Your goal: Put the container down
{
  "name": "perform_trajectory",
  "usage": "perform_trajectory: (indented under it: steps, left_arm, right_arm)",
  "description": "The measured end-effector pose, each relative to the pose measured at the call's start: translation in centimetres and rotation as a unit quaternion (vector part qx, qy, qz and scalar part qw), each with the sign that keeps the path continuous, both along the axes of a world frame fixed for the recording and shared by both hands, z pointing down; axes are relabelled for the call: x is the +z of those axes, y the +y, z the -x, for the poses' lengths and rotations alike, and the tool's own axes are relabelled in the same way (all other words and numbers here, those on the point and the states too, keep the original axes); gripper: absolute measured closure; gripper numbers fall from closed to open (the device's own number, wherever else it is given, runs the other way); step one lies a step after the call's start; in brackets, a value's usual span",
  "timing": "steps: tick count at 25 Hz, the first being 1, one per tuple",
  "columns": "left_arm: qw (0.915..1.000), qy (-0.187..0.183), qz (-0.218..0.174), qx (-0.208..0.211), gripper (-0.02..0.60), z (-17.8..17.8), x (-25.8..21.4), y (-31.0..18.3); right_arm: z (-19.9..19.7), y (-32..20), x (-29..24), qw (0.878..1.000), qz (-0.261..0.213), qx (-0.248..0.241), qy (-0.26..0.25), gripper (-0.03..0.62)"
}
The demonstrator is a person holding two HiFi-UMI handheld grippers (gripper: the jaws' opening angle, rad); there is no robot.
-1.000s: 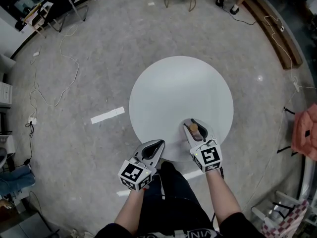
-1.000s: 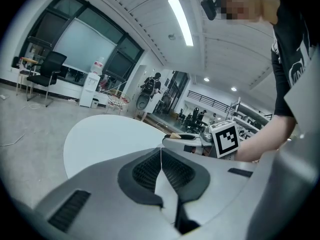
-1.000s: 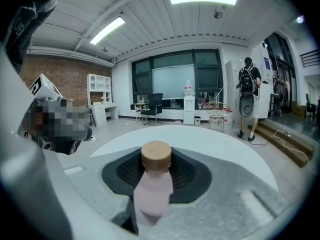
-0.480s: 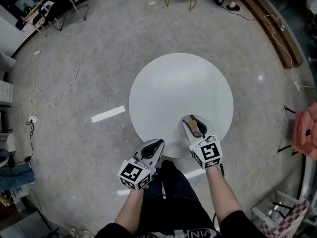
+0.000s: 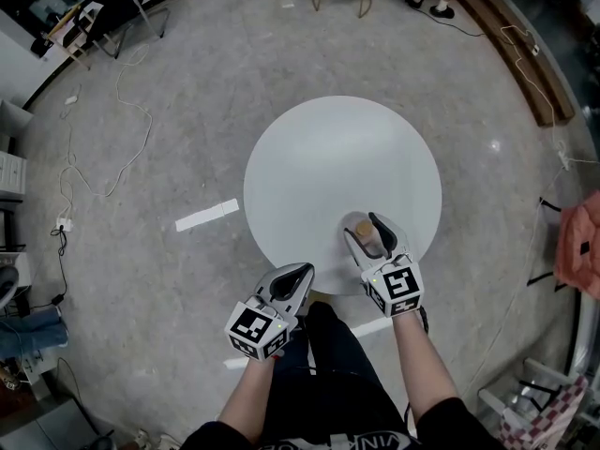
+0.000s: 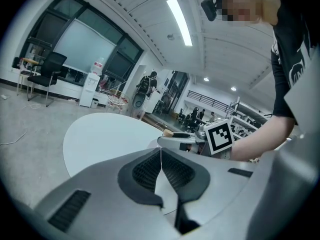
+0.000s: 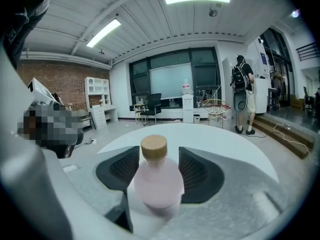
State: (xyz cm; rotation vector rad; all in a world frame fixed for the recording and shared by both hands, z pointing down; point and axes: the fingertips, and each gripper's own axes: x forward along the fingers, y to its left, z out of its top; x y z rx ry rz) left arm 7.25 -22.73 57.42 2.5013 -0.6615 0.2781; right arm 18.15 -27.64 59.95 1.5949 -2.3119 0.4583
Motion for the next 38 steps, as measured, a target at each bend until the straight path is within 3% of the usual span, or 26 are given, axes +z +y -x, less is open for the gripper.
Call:
perform_trajectory:
  steps: [11,20,31,38]
  left_arm:
    - [0.9999,0.006,-0.006,0.01,0.568,-0.2,-0.4,0.7]
    - [0.9998,0.004,-0.017,0.013,0.568,1.0,-1.2,2.1]
    - [0.9991,0.01,-0.037,0.015,0.568,2.2,-2.4,4.0]
    - [0.9984,0.009,-0.053,0.016,0.568,3.1,-4.2,5.6]
  right_arm:
    - [-0.8,1.4,-0.6,0.999,0.008,0.018,-0.027,0.312]
    - [-0.8,3.7,-0.9,0.999,0.015,0.037,-0.031,0.315]
    - [-0.5,7.2,-3.0,0.998,-0.003,0.057,0.001,0.518]
    - [0.9,10.1,-6.0,0.998,-0.024,0.057,0.02,0.557]
